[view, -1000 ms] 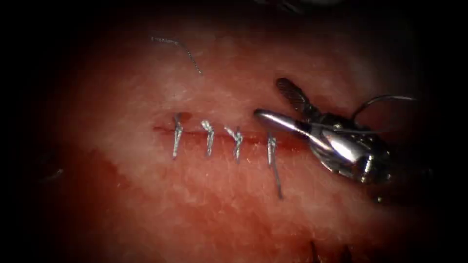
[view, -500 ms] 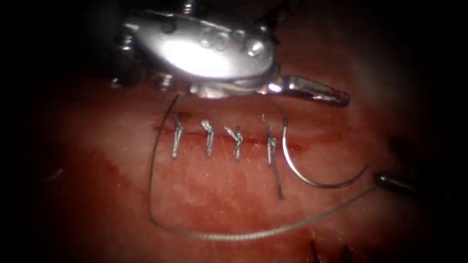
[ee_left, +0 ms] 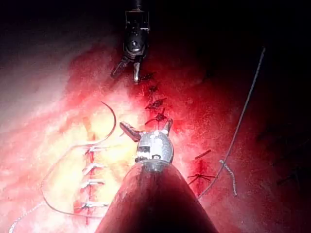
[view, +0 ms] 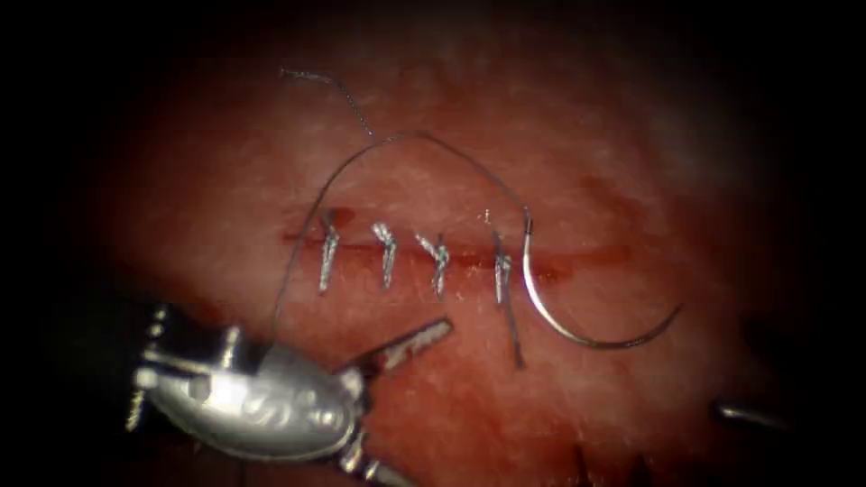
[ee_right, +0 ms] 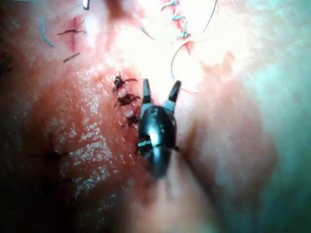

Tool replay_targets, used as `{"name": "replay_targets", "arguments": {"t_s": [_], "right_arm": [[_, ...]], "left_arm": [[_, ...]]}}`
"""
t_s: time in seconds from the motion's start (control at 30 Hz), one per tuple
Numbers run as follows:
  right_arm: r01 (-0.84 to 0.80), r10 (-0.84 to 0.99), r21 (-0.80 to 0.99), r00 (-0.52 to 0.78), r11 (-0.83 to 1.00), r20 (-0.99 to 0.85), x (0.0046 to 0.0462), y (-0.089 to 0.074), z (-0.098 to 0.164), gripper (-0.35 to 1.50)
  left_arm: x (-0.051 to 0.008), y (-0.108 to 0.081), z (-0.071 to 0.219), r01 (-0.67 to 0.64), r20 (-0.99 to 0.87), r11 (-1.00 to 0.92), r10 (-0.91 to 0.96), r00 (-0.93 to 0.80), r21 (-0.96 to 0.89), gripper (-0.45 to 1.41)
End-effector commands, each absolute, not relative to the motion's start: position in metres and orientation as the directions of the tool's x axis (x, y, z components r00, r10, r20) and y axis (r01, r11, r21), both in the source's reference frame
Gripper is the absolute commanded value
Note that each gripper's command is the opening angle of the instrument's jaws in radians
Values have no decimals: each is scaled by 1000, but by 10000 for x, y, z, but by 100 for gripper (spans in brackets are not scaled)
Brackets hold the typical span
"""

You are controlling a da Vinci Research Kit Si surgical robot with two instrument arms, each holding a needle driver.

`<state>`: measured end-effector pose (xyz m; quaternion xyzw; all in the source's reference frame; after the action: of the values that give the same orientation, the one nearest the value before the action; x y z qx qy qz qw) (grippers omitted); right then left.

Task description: Wound Closure

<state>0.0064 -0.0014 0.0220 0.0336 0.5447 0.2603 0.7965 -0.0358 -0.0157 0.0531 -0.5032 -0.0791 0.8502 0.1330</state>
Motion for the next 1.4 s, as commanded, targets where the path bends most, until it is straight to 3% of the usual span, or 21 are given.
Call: {"name": "replay_targets", "arguments": {"t_s": [0.03,0.1,0.37,0.57,0.87,0.9,0.93,0.97,1.17,1.4], "right_arm": [[-361,435,329,270,873,-859,84,-26,214,148],[-350,422,320,269,880,-866,92,-26,210,148],[-322,367,278,260,905,-893,117,-16,208,145],[-311,367,284,249,907,-896,130,-6,216,145],[-306,362,286,233,908,-903,140,5,226,147],[-307,362,286,233,908,-903,141,5,226,147],[-308,362,285,233,908,-903,143,5,227,147],[-303,361,286,230,909,-904,145,4,227,145],[-274,338,274,223,922,-914,151,4,232,138],[-130,171,141,257,981,-951,168,1,257,137]], "left_arm": [[-364,-167,540,-154,-831,-956,292,-473,-249,72],[-367,-165,553,-170,-829,-966,254,-499,-193,64],[-360,-156,602,-231,-832,-968,205,-516,-95,2],[-373,-163,616,-237,-833,-969,189,-520,-72,-5],[-400,-175,618,-190,-855,-980,142,-500,-52,12],[-401,-175,618,-191,-854,-980,142,-500,-51,9],[-402,-174,619,-193,-855,-980,142,-498,-50,-6],[-402,-173,620,-192,-856,-980,141,-498,-50,-45],[-393,-170,619,-173,-859,-985,105,-500,-19,-45],[-387,-161,611,-185,-865,-983,111,-489,-22,-45]]}}
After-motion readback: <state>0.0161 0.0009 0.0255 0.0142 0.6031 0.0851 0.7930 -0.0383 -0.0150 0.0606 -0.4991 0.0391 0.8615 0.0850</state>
